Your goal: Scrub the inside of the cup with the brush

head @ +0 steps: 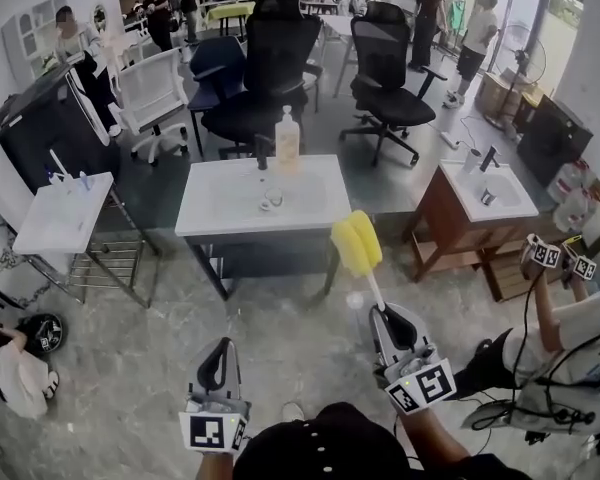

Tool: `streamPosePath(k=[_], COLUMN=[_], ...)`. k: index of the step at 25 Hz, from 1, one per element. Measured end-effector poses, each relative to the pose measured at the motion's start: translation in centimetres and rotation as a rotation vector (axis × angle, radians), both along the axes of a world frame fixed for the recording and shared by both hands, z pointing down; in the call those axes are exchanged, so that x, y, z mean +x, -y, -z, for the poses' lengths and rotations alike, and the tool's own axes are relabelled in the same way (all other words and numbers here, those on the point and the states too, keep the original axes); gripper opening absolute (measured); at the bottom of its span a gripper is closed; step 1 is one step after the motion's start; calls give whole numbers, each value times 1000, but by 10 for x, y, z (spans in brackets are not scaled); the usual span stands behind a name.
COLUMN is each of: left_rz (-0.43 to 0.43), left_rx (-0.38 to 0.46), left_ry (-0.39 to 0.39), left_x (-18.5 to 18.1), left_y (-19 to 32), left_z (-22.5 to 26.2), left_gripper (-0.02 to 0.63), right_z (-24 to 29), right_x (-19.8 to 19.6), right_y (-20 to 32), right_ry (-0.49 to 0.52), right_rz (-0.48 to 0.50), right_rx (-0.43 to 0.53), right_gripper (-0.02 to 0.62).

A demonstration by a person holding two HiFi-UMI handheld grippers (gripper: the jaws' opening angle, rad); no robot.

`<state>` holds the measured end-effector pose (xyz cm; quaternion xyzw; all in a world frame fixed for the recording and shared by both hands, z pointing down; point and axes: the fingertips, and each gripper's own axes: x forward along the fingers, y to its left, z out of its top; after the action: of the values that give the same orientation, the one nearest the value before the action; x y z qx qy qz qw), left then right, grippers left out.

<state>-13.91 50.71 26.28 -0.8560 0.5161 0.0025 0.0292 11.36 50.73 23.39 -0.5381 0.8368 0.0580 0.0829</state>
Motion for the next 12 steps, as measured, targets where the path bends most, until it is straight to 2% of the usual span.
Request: streamPosePath(k=[7, 12], left_rz=[-15, -22], left_rx=[-21, -35], left_ry=[3, 7], left_x=[-14, -10], left_y=[33, 63], left_z=[-13, -19], left_gripper=[29, 29], right_z=[-14, -20], right_x=[-4, 1], right_y=[27, 59], right_ry=[-2, 2], right_rz=[-36, -50], right_rx=[-18, -33], right_gripper=[41, 41])
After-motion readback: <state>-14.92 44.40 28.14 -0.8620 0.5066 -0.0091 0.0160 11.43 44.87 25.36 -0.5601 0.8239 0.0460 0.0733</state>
